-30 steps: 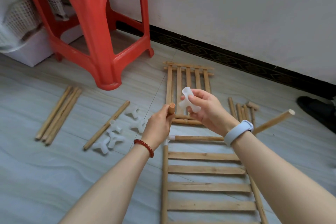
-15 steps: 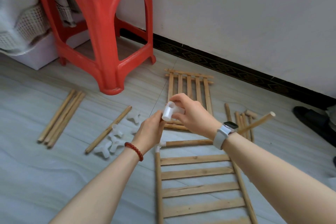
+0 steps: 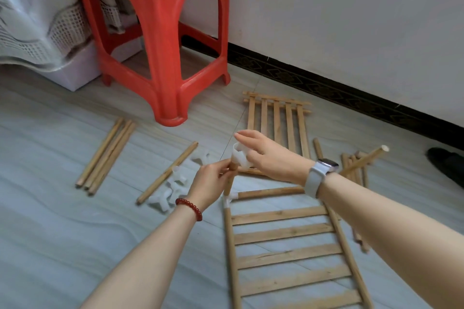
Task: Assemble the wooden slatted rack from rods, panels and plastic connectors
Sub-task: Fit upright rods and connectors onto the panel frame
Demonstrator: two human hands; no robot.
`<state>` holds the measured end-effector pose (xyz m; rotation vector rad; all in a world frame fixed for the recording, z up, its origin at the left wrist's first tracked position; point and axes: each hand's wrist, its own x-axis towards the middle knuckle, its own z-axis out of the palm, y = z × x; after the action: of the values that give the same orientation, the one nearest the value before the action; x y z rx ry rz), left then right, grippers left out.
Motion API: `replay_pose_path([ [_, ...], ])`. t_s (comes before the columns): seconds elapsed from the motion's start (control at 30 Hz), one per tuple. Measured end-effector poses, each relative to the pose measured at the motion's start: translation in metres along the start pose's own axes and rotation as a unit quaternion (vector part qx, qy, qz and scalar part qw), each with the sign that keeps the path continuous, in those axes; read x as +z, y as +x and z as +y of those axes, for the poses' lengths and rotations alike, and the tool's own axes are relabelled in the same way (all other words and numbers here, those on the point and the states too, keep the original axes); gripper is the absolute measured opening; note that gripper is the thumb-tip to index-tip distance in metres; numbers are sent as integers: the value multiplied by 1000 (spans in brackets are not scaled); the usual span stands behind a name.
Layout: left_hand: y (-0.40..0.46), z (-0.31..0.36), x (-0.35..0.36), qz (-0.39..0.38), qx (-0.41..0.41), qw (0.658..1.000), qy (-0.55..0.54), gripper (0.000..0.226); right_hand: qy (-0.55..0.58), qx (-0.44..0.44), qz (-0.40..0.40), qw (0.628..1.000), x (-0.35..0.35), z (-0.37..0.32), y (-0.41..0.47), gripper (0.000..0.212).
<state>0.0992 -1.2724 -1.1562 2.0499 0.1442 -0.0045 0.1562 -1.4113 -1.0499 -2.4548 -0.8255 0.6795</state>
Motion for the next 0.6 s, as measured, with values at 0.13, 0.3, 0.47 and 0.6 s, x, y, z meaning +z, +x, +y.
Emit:
replay_pose_path([
  [0.13,-1,-3,6,33,14,998,50,13,-29,-6,84,996,22,-8,-3,46],
  [0.3,-3,-5,9,54,15,997,49,13,-116,-49,105,986,34,-7,1,42],
  [0.47,1,-9,10,30,9,998,60,14,-138,-114,70,981,24,6,5,42],
  [0.6,4,-5,11,21,2,998,62,15,-175,-160,69,969,18,16,9,43],
])
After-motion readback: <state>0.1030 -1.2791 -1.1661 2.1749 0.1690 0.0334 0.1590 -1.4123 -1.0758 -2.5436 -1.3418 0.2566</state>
